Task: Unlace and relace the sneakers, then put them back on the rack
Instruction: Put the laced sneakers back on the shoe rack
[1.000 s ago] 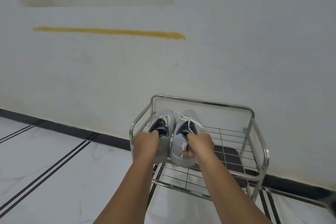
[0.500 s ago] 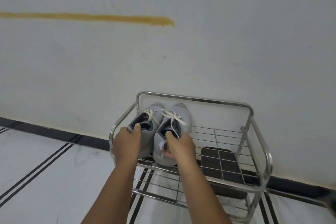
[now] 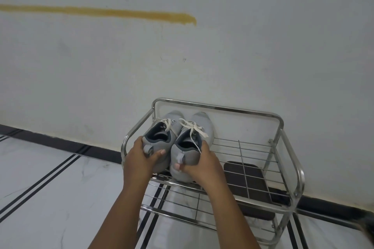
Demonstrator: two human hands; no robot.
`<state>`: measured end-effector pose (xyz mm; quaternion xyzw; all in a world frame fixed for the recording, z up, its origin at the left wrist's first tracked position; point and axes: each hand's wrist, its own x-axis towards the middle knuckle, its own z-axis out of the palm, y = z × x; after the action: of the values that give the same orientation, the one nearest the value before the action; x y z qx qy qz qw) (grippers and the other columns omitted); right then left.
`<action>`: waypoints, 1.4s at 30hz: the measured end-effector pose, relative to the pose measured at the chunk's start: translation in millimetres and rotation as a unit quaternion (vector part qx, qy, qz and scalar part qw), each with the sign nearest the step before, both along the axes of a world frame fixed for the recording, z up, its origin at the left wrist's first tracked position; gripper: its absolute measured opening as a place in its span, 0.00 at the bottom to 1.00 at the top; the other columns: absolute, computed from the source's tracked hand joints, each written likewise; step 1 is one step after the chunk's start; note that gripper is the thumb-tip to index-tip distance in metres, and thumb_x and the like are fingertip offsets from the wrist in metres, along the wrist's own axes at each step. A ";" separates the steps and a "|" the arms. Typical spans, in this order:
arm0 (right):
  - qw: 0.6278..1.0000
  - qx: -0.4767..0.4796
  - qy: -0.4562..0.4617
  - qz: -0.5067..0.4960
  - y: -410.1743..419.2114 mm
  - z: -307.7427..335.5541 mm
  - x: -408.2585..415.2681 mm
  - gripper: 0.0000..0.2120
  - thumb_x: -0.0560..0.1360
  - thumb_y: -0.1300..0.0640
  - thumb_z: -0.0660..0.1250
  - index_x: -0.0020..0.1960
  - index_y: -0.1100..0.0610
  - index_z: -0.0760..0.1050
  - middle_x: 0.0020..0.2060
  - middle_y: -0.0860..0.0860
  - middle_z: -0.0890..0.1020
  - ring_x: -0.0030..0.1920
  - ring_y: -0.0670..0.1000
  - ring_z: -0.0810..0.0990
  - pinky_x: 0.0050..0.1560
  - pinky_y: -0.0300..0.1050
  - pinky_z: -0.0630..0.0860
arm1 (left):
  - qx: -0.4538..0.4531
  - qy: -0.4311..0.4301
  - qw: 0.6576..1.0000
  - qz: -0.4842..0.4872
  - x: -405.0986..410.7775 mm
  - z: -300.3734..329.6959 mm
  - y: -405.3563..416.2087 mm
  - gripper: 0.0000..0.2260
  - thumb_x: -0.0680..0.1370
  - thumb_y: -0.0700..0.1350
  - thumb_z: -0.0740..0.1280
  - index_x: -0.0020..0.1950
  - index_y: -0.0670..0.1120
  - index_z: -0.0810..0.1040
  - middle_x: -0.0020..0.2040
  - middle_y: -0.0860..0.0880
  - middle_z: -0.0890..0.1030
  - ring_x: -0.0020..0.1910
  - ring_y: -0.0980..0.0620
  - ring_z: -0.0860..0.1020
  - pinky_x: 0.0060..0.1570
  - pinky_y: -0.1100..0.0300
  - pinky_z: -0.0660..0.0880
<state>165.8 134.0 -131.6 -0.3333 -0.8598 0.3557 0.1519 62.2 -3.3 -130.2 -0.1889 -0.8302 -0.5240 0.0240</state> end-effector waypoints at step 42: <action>0.929 -0.157 -0.334 0.019 -144.7 -181.5 61.1 0.17 0.77 0.45 0.61 0.59 0.55 0.72 0.61 0.52 0.77 0.60 0.51 0.77 0.58 0.39 0.73 | -0.255 -0.267 0.916 0.157 90.6 -194.9 -181.7 0.16 0.81 0.53 0.57 0.56 0.41 0.72 0.48 0.44 0.79 0.47 0.44 0.77 0.48 0.57 0.72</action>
<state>226.9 -10.7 -313.0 -0.4356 -0.8002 0.3577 -0.2052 152.8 -185.0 -325.0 0.0907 -0.9302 -0.3147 -0.1657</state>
